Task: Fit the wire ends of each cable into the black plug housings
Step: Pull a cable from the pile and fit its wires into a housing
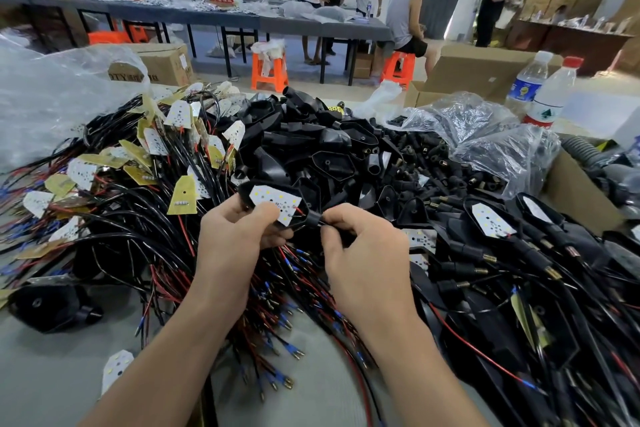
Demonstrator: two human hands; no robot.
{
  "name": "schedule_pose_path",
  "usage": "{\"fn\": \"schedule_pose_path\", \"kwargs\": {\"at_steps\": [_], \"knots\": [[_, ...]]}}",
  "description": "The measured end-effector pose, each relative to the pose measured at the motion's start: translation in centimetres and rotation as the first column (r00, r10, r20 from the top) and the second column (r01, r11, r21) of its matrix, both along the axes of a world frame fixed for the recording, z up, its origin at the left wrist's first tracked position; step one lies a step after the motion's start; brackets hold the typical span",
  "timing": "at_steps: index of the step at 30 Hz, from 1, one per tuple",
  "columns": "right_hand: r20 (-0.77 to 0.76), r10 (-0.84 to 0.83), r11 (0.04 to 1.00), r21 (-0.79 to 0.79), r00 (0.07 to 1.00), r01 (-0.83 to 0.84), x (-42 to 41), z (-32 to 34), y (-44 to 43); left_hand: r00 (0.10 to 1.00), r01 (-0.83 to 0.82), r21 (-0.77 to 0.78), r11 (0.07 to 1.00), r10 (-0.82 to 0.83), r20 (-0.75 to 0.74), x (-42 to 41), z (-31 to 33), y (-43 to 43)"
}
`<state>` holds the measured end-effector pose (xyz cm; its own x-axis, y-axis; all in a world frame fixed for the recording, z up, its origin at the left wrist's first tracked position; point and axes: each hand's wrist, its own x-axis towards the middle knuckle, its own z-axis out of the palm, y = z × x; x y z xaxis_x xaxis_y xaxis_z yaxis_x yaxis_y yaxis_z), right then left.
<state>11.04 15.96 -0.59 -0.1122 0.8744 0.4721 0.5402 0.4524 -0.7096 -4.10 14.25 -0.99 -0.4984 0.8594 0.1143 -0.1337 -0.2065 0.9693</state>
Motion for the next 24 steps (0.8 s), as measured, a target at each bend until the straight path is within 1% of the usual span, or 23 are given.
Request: {"fn": "schedule_pose_path", "kwargs": {"at_steps": [2, 3, 5, 6, 7, 8, 9, 10, 12, 14, 16, 18, 20, 22, 24], "knots": [[0.038, -0.032, 0.999, 0.023, 0.999, 0.031, 0.1, 0.5, 0.2, 1.0, 0.007, 0.005, 1.0, -0.007, -0.027, -0.4, 0.0, -0.1], [0.065, -0.083, 0.995, 0.066, 0.994, 0.078, 0.2, 0.8, 0.3, 1.0, 0.014, 0.011, 1.0, -0.013, -0.022, -0.6, 0.0, -0.1], [0.173, -0.243, 0.962, 0.168, 0.954, 0.214, 0.3, 1.7, 0.7, 0.998, 0.034, 0.021, 0.999, -0.035, 0.047, -0.9, 0.0, -0.2], [0.226, -0.318, 0.942, 0.186, 0.921, 0.279, 0.4, 2.3, 1.0, 0.994, 0.047, 0.028, 0.998, -0.05, 0.101, -1.0, 0.1, -0.2], [0.254, -0.36, 0.93, 0.178, 0.898, 0.323, 0.4, 3.0, 1.4, 0.987, 0.057, 0.033, 0.998, -0.061, 0.146, -1.2, 0.2, -0.3], [0.259, -0.367, 0.929, 0.153, 0.893, 0.338, 0.4, 3.8, 1.8, 0.984, 0.063, 0.031, 0.998, -0.067, 0.167, -1.3, 0.3, -0.3], [0.247, -0.339, 0.941, 0.112, 0.908, 0.32, 0.3, 4.5, 2.3, 0.985, 0.071, 0.025, 0.997, -0.074, 0.153, -1.3, 0.3, -0.4], [0.213, -0.287, 0.958, 0.066, 0.934, 0.279, 0.3, 5.1, 2.9, 0.991, 0.08, 0.013, 0.997, -0.081, 0.102, -1.2, 0.4, -0.5], [0.076, -0.151, 0.988, -0.018, 0.986, 0.153, 0.0, 6.0, 3.9, 0.992, 0.104, -0.029, 0.994, -0.105, -0.066, -0.8, 0.5, -0.7], [-0.093, -0.058, 0.995, -0.081, 0.994, 0.05, -0.5, 6.4, 4.6, 0.963, 0.168, -0.096, 0.981, -0.184, -0.199, -0.2, 0.6, -1.2], [-0.239, -0.038, 0.991, -0.136, 0.97, 0.006, -1.0, 6.1, 4.7, 0.929, 0.274, -0.141, 0.951, -0.3, -0.218, 0.5, 0.8, -1.5], [-0.348, -0.033, 0.985, -0.169, 0.937, -0.028, -1.4, 5.3, 4.6, 0.868, 0.427, -0.187, 0.885, -0.459, -0.189, 1.2, 0.8, -1.6], [-0.36, 0.011, 0.979, -0.186, 0.933, -0.083, -1.4, 4.5, 4.6, 0.777, 0.534, -0.257, 0.805, -0.588, -0.226, 1.9, 0.8, -1.7], [-0.384, 0.101, 0.959, -0.209, 0.918, -0.193, -1.2, 3.7, 4.6, 0.713, 0.55, -0.331, 0.767, -0.638, -0.291, 2.2, 0.6, -1.9], [-0.474, 0.244, 0.903, -0.206, 0.846, -0.376, -1.0, 3.2, 4.3, 0.676, 0.538, -0.375, 0.755, -0.652, -0.343, 2.2, 0.4, -1.9]]}}
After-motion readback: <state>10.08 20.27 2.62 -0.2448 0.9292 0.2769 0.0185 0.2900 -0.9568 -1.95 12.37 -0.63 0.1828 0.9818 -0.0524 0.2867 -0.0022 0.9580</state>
